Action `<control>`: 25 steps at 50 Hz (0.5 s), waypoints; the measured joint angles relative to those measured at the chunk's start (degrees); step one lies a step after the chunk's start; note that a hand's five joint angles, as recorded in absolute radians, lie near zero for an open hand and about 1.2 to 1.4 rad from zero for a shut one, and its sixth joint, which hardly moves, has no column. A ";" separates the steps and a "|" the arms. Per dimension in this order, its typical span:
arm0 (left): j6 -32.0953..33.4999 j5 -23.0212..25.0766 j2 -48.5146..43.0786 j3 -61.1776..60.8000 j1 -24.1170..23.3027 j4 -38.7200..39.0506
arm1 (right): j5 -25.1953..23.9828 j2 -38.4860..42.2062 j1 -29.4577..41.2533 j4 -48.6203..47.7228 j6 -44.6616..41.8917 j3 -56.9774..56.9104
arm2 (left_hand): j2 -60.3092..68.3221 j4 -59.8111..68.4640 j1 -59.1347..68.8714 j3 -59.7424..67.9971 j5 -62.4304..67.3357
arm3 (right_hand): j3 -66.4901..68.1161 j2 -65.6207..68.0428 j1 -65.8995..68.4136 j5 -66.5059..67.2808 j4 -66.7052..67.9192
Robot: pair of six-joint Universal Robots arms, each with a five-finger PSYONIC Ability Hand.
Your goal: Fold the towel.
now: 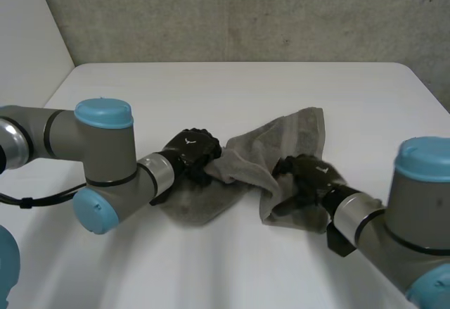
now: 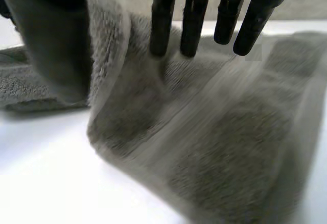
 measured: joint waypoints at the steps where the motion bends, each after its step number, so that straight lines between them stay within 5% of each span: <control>1: -0.26 -0.03 0.22 0.02 -0.14 0.00 | -0.08 0.97 0.35 -0.31 0.93 -0.44 | 4.53 0.00 4.31 0.00 4.27 | 0.00 5.64 5.75 5.20 0.00; 8: -4.57 -0.32 5.35 -0.97 -0.83 -0.02 | -1.15 4.73 1.58 -1.20 8.02 -3.74 | 11.23 0.00 9.74 0.00 12.38 | 0.00 39.00 36.74 36.73 0.00; 15: -8.42 -0.85 14.48 -4.09 0.02 -0.28 | -4.75 0.02 1.09 -0.62 6.42 -7.51 | 11.33 0.00 9.76 0.00 12.50 | 0.00 41.10 36.82 37.64 0.00; 25: -4.04 -0.28 25.07 -7.48 3.93 -7.50 | -14.33 -3.09 -2.60 16.37 -23.34 -19.63 | 11.44 0.00 10.79 0.00 12.64 | 0.00 41.14 36.82 37.70 0.00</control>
